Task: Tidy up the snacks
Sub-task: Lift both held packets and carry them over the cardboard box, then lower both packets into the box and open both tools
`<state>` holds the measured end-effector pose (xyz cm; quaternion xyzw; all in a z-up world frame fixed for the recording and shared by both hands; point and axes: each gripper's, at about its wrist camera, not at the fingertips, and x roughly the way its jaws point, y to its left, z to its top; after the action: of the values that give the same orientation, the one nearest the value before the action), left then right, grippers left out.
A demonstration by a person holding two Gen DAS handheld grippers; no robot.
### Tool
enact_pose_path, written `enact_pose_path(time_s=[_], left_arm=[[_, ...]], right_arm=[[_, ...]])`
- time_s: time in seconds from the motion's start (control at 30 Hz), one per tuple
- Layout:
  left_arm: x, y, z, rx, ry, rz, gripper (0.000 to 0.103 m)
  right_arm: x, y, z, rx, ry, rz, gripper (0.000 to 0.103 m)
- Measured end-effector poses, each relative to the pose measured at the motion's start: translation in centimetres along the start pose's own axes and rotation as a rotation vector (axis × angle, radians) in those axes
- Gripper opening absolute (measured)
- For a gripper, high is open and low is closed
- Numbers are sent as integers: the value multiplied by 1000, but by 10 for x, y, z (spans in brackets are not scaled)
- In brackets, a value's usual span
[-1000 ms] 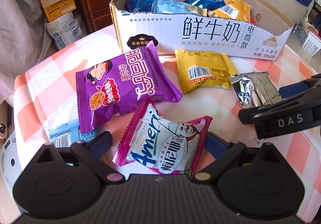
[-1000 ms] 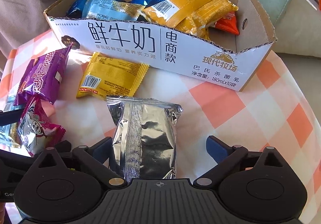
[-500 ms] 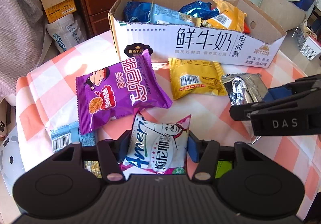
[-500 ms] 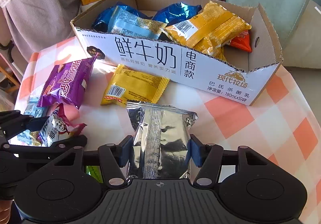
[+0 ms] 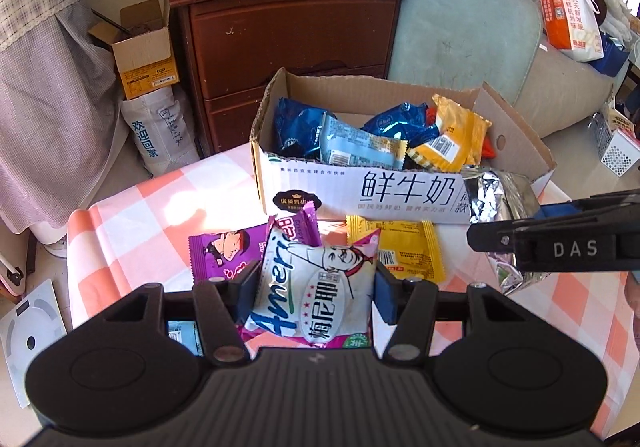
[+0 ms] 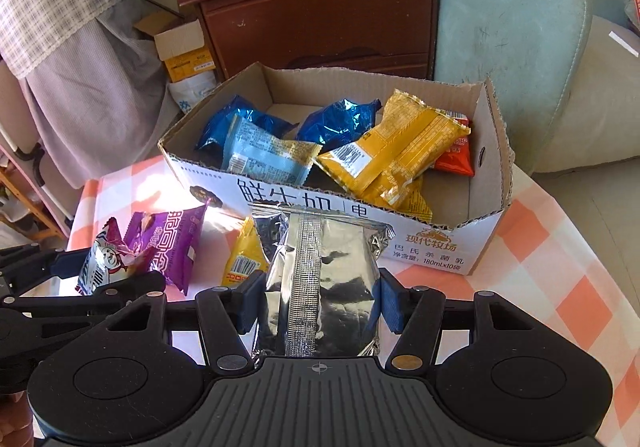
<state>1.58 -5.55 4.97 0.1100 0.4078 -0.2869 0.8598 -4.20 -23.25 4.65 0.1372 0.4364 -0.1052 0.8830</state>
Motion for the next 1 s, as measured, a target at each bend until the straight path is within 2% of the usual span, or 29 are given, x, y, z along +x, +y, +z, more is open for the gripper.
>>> enact_pose_path(time_s=[0.23, 0.43, 0.6, 1.0], left_arm=[[-6, 0, 24, -44, -67, 7, 56], [-5, -6, 44, -72, -120, 8, 56], [1, -9, 59, -97, -155, 20, 56], [29, -14, 84, -128, -163, 34, 56]], right_arm=[[-13, -9, 21, 68, -72, 16, 58], [-19, -8, 32, 69, -134, -18, 58], [-20, -12, 41, 104, -168, -15, 58], [-7, -33, 59, 235, -187, -4, 58]])
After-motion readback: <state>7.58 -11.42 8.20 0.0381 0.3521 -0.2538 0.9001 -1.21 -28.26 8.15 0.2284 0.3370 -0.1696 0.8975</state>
